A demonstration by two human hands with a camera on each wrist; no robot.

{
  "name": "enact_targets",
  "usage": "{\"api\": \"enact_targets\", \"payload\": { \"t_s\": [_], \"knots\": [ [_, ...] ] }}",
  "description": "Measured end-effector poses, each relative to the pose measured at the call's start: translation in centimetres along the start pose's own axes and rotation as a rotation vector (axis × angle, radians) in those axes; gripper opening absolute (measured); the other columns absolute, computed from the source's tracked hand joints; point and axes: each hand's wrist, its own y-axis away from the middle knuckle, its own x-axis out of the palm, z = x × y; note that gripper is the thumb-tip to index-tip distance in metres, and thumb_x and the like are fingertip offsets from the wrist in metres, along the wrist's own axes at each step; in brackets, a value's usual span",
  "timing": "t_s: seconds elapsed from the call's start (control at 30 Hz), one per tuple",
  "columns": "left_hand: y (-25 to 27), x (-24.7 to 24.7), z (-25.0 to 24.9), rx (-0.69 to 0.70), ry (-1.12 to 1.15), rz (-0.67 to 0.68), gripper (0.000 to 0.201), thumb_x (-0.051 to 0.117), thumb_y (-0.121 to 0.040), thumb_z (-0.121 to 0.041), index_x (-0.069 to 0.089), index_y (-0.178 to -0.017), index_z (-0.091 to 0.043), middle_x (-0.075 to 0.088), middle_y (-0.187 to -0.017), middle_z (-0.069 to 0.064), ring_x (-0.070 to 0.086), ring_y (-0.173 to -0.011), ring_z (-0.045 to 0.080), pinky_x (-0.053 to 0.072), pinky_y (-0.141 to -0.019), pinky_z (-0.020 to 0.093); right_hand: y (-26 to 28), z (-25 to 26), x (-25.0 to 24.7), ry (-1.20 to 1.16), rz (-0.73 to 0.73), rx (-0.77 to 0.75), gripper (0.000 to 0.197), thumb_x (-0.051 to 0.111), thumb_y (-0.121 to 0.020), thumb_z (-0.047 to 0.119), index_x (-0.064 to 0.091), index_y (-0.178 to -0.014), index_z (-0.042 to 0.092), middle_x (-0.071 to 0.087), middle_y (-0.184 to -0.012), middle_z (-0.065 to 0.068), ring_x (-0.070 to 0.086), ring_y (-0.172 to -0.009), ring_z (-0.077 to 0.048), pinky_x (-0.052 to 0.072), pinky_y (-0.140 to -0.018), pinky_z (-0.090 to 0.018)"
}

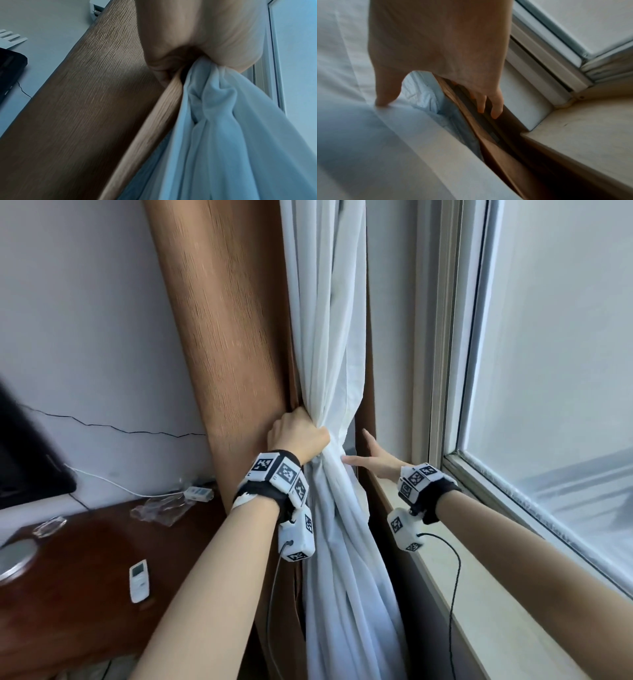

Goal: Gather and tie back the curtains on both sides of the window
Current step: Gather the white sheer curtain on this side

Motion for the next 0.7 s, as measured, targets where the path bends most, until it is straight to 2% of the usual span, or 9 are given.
{"api": "enact_targets", "payload": {
  "t_s": [0.07, 0.1, 0.17, 0.27, 0.33, 0.43, 0.5, 0.6, 0.7],
  "knots": [
    [-0.3, 0.2, 0.0, -0.001, 0.0, 0.002, 0.042, 0.051, -0.081, -0.025, 0.056, -0.118, -0.009, 0.059, -0.123, 0.02, 0.053, -0.114, 0.041, 0.042, -0.092, 0.039, -2.2, 0.6, 1.0, -0.136, 0.004, -0.062, 0.117, 0.082, -0.066, 0.044, 0.007, -0.153, 0.02, 0.03, -0.154, 0.003, 0.034, -0.139, -0.015, 0.029, -0.115, -0.036],
    [-0.5, 0.3, 0.0, 0.0, -0.003, 0.001, 0.042, 0.052, -0.081, -0.026, 0.056, -0.119, -0.008, 0.058, -0.124, 0.02, 0.052, -0.115, 0.041, 0.042, -0.093, 0.039, -3.3, 0.8, 1.4, -0.161, 0.003, -0.082, 0.107, 0.082, -0.066, 0.039, 0.019, -0.15, 0.016, 0.043, -0.146, 0.002, 0.046, -0.129, -0.013, 0.038, -0.107, -0.031],
    [-0.7, 0.4, -0.1, 0.005, -0.001, 0.002, 0.043, 0.053, -0.082, -0.026, 0.055, -0.12, -0.008, 0.057, -0.125, 0.02, 0.052, -0.116, 0.041, 0.041, -0.093, 0.039, -5.0, 0.8, 2.2, -0.138, -0.053, -0.109, 0.075, 0.076, -0.076, 0.032, 0.04, -0.139, 0.013, 0.059, -0.129, 0.0, 0.058, -0.111, -0.013, 0.047, -0.093, -0.025],
    [-1.3, 0.5, 0.1, 0.004, 0.006, 0.0, 0.042, 0.052, -0.082, -0.027, 0.055, -0.12, -0.008, 0.058, -0.124, 0.02, 0.052, -0.115, 0.041, 0.042, -0.095, 0.039, -7.0, 0.3, 3.0, 0.055, -0.251, -0.127, 0.045, 0.066, -0.082, 0.037, 0.056, -0.12, 0.015, 0.067, -0.114, -0.002, 0.063, -0.104, -0.018, 0.05, -0.093, -0.035],
    [-1.5, 0.6, 0.2, 0.001, -0.003, -0.006, 0.042, 0.051, -0.081, -0.025, 0.055, -0.12, -0.008, 0.057, -0.125, 0.02, 0.051, -0.116, 0.041, 0.041, -0.096, 0.04, -7.3, 0.0, 3.0, 0.144, -0.347, -0.14, 0.025, 0.06, -0.087, 0.031, 0.058, -0.104, 0.012, 0.069, -0.102, -0.006, 0.063, -0.096, -0.023, 0.05, -0.083, -0.035],
    [-1.7, 0.9, 0.1, -0.009, -0.019, -0.037, 0.042, 0.05, -0.081, -0.021, 0.053, -0.12, -0.007, 0.056, -0.126, 0.02, 0.049, -0.119, 0.04, 0.038, -0.098, 0.039, -6.2, -0.4, 2.6, 0.13, -0.435, -0.12, 0.013, 0.05, -0.091, 0.017, 0.043, -0.087, 0.007, 0.058, -0.079, -0.007, 0.054, -0.076, -0.029, 0.041, -0.061, -0.033],
    [-1.9, 1.0, 0.0, -0.016, -0.038, -0.074, 0.041, 0.05, -0.081, -0.02, 0.054, -0.119, -0.006, 0.056, -0.125, 0.02, 0.05, -0.119, 0.039, 0.038, -0.097, 0.038, -4.5, -0.7, 1.7, 0.119, -0.46, -0.118, 0.006, 0.045, -0.094, 0.013, 0.044, -0.092, 0.007, 0.055, -0.083, -0.007, 0.05, -0.077, -0.025, 0.036, -0.059, -0.031],
    [-2.0, 1.2, -0.1, -0.027, -0.056, -0.113, 0.038, 0.051, -0.08, -0.016, 0.055, -0.117, -0.006, 0.058, -0.122, 0.02, 0.052, -0.117, 0.039, 0.04, -0.095, 0.037, -0.8, -1.2, -0.2, 0.132, -0.493, -0.164, 0.016, 0.043, -0.096, 0.01, 0.05, -0.11, 0.005, 0.061, -0.092, -0.008, 0.053, -0.079, -0.024, 0.036, -0.068, -0.027],
    [-2.2, 1.6, -0.6, -0.029, -0.056, -0.134, 0.036, 0.052, -0.078, -0.013, 0.056, -0.114, -0.005, 0.06, -0.118, 0.02, 0.054, -0.114, 0.039, 0.042, -0.092, 0.038, 3.1, -1.2, -1.3, 0.181, -0.5, -0.263, 0.014, 0.045, -0.093, 0.01, 0.055, -0.102, 0.013, 0.063, -0.075, -0.006, 0.055, -0.065, -0.025, 0.038, -0.057, -0.03]
  ]
}}
